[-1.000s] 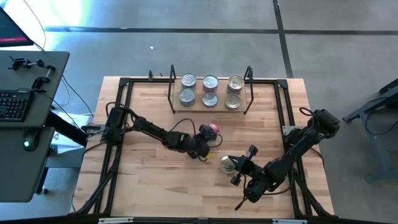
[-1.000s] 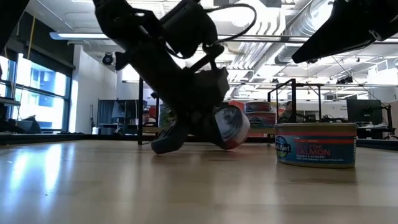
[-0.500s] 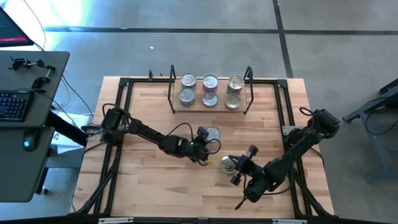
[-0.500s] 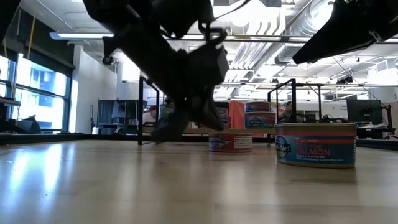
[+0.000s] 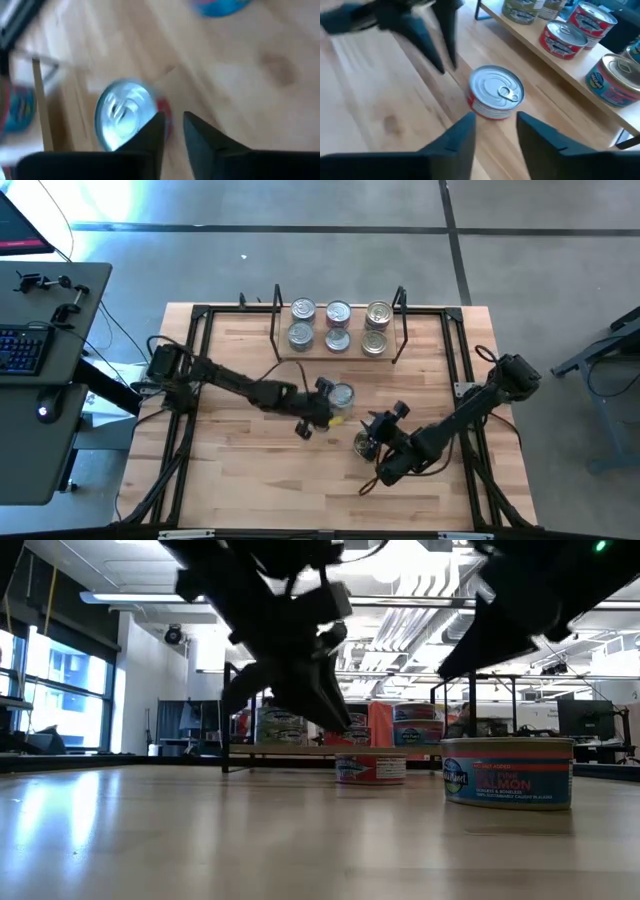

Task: Stack canned seafood by type on shelf
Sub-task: Stack the red tuna can on top of the other red tuna can on the shelf

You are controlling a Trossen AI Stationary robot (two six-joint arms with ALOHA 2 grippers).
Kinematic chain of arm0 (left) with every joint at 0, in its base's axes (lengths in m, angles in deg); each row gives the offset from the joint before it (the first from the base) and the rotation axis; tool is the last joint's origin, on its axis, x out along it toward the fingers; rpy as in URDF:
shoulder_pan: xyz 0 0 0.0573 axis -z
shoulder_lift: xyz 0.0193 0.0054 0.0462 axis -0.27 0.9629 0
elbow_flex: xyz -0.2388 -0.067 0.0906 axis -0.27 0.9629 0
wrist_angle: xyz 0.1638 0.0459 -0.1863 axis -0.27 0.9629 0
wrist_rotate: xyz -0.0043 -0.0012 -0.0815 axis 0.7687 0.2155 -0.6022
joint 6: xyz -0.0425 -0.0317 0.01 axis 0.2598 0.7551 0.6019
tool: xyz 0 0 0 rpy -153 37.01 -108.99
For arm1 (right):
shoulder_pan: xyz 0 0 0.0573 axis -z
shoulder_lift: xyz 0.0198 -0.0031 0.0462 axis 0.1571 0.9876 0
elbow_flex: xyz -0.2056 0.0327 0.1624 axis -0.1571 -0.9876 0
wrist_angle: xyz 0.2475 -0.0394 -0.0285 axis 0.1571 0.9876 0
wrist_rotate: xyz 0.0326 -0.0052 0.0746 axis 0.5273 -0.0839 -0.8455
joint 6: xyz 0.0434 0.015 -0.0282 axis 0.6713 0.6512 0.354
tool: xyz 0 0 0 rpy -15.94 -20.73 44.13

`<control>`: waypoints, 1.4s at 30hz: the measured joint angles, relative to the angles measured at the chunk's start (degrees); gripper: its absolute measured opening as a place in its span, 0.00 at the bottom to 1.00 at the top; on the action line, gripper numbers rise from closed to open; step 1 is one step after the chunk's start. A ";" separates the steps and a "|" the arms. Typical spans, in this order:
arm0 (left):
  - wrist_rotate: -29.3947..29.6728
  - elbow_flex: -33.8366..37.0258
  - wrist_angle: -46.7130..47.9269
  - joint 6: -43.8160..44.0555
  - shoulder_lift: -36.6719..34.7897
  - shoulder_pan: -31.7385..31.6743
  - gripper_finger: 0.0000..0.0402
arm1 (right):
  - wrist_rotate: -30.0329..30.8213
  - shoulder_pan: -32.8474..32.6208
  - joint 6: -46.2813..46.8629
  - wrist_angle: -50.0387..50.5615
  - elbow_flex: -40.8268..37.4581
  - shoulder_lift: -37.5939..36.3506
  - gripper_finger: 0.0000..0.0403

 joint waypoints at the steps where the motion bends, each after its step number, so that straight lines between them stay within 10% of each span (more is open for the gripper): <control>1: -0.79 0.00 0.29 1.82 -0.05 -1.18 0.19 | -0.24 0.39 -0.27 0.15 0.00 0.40 0.37; 9: -16.27 0.00 1.92 11.04 0.15 -9.27 0.47 | -6.65 7.58 -8.38 2.31 0.00 1.68 0.63; 19: -15.88 0.08 10.97 14.76 0.22 -11.85 0.57 | -27.81 25.30 -36.79 -15.37 -6.35 1.53 0.72; 28: -10.96 12.13 -16.10 13.92 0.24 -12.67 0.57 | -44.11 34.57 -50.24 -40.83 -15.72 1.64 0.72; 42: -1.66 14.75 -14.28 8.93 -0.34 -8.18 0.57 | -45.08 33.67 -50.17 -46.35 -16.74 4.74 0.72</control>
